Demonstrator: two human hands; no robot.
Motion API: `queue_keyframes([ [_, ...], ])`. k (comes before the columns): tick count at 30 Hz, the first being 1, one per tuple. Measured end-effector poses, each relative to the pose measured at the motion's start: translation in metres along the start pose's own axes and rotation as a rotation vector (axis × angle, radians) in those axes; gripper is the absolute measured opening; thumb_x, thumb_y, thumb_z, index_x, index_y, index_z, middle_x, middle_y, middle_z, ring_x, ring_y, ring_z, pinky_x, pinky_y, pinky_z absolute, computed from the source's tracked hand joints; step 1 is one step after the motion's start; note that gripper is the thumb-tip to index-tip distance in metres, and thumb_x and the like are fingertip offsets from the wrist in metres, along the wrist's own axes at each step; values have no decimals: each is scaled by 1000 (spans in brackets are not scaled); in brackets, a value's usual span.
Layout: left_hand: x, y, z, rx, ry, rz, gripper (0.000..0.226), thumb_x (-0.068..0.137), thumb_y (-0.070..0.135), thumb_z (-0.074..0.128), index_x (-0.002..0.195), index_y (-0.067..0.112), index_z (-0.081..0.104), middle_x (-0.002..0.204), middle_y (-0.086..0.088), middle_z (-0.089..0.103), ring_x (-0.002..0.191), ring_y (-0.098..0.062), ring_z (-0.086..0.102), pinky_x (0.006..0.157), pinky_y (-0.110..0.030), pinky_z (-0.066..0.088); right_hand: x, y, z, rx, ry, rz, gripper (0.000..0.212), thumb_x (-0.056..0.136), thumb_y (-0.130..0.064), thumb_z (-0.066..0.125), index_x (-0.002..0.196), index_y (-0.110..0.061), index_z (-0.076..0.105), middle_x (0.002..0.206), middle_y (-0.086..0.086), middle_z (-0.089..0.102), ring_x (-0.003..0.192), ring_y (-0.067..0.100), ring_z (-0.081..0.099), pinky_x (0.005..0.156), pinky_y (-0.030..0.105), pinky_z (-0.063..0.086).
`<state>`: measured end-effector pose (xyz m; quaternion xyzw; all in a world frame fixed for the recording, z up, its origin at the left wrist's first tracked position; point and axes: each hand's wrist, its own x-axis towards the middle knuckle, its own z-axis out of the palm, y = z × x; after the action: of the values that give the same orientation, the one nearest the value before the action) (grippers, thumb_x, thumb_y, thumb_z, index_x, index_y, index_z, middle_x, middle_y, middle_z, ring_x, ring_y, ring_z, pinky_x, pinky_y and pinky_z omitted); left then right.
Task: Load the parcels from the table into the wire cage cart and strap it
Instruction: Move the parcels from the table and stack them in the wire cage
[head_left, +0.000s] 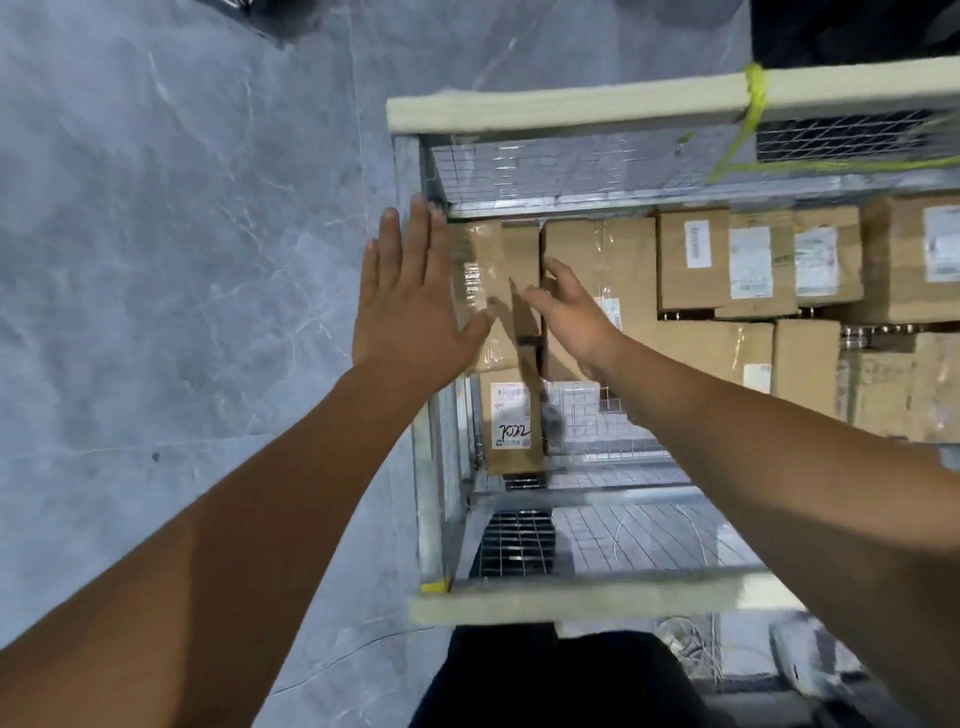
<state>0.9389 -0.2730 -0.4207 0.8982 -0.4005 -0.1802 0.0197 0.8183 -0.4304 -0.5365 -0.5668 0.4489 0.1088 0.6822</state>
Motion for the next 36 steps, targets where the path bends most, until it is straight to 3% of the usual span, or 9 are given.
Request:
queue_keyframes([
  [5, -51, 36, -31, -31, -40, 50, 98, 99, 67, 43, 165, 11, -3, 174, -8, -8, 159, -34, -12, 128, -47, -7, -129, -14, -46, -75, 98, -66, 74, 95, -55, 65, 159, -45, 30, 166, 0, 36, 151, 16, 35, 112, 34, 33],
  [9, -109, 100, -57, -139, -102, 82, 96, 96, 64, 54, 165, 10, 15, 173, -11, 8, 159, -36, 0, 128, -48, -1, -249, -6, -76, -125, 267, -149, 73, 96, -53, 66, 159, -40, 32, 166, -3, 36, 144, 13, 42, 101, 26, 39],
  [11, -142, 148, -68, -214, -137, 131, 93, 96, 65, 54, 165, 16, 15, 174, -6, 7, 160, -33, -3, 128, -46, -4, -311, 7, -88, -175, 393, -168, 69, 97, -50, 65, 158, -35, 35, 164, -1, 38, 142, 14, 44, 101, 26, 41],
  [14, -206, 222, -77, -275, -168, 350, 89, 96, 68, 50, 165, 26, 14, 174, 0, 6, 160, -28, -8, 127, -44, -10, -416, 46, -100, -240, 637, -152, 62, 98, -43, 67, 153, -25, 45, 156, 4, 48, 142, 22, 47, 113, 30, 34],
  [18, -305, 306, -83, -260, -159, 686, 86, 94, 72, 47, 164, 28, 21, 174, -1, 11, 160, -28, -6, 126, -44, -8, -569, 129, -96, -334, 997, -38, 69, 98, -53, 61, 156, -21, 42, 160, 9, 43, 151, 28, 34, 122, 51, 28],
  [26, -497, 414, -73, -53, -214, 1255, 84, 95, 65, 56, 163, 23, 29, 172, -6, 18, 159, -35, 0, 128, -54, 2, -798, 275, -28, 72, 1533, 157, 74, 99, -61, 53, 162, -31, 29, 171, 2, 26, 160, 25, 13, 127, 54, 16],
  [36, -586, 518, -54, -7, -378, 1671, 80, 96, 65, 53, 160, 20, 35, 169, -8, 28, 158, -35, 9, 128, -54, 8, -868, 332, 7, 652, 1885, 246, 71, 99, -59, 57, 161, -36, 31, 169, -2, 29, 157, 16, 20, 127, 48, 20],
])
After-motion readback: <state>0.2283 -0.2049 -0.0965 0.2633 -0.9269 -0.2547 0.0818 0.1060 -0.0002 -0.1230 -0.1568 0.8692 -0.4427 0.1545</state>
